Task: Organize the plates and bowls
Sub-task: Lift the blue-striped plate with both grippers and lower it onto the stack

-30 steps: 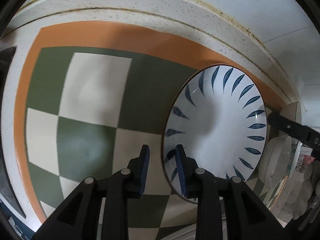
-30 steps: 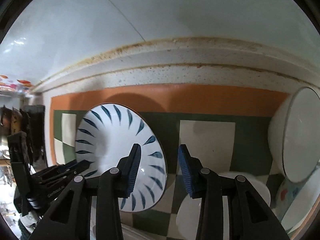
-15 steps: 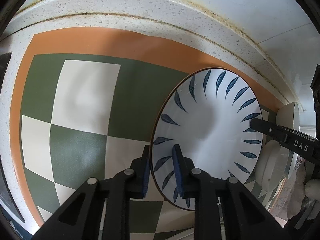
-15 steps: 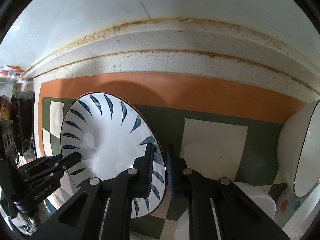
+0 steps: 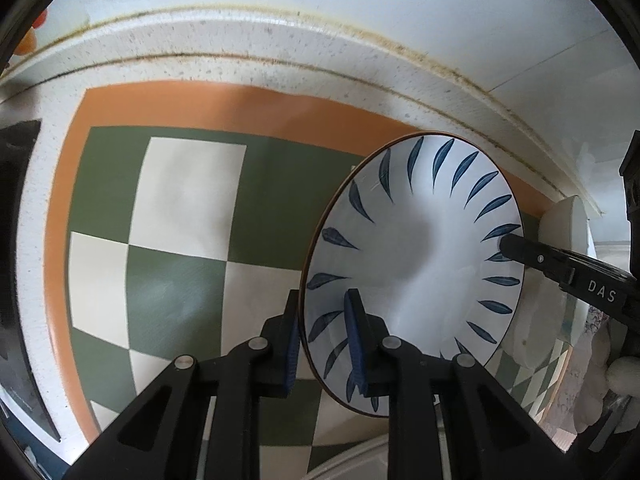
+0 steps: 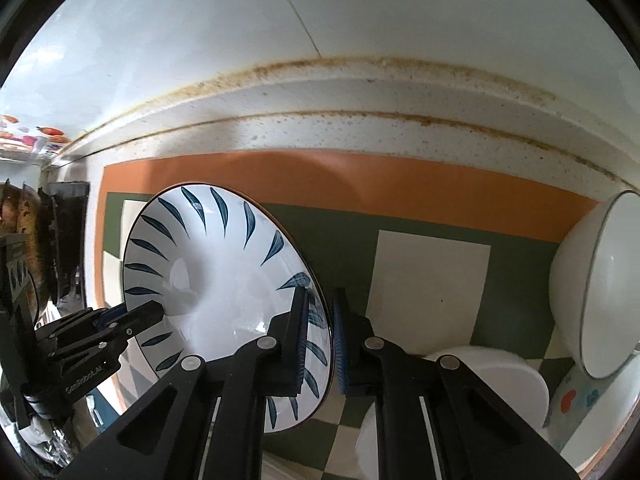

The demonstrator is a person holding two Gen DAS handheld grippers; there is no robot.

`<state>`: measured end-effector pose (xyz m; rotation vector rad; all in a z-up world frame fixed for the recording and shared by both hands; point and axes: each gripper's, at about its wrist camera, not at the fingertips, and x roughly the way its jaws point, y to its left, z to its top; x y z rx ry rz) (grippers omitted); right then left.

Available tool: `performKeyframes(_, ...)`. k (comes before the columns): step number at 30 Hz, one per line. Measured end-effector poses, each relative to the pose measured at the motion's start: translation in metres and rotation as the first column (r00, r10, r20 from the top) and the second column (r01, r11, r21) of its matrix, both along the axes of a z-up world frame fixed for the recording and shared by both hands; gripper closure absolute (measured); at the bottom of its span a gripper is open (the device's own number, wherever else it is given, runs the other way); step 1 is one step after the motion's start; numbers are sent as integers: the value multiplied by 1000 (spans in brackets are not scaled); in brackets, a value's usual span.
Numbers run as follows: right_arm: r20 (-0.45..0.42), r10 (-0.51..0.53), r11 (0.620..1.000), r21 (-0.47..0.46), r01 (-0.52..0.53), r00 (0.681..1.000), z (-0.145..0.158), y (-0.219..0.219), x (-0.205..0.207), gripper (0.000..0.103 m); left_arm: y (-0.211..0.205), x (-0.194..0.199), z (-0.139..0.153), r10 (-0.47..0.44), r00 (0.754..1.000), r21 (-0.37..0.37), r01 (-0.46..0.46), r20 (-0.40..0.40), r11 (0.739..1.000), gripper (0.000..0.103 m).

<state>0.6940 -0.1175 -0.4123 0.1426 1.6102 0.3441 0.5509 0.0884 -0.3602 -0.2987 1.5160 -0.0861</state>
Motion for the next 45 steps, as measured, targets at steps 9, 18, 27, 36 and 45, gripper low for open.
performKeyframes(9, 36, 28, 999, 30, -29, 999, 53, -8, -33, 90, 2, -28, 45, -21, 999, 4, 21, 41, 1000, 85)
performKeyframes(18, 23, 13, 997, 78, -14, 1000, 86, -19, -110, 90, -4, -86, 68, -80, 996, 20, 79, 27, 997, 85)
performKeyframes(27, -31, -13, 993, 121, 17, 999, 81, -32, -202, 90, -16, -155, 56, -137, 990, 28, 138, -24, 990, 85)
performKeyframes(36, -117, -58, 988, 133, 74, 991, 42, -44, -258, 90, -28, -185, 31, -164, 984, 47, 167, -63, 985, 85)
performKeyframes(45, -136, -87, 988, 113, 102, 987, 20, -52, -271, 90, -34, -188, 12, -168, 982, 51, 173, -87, 984, 84)
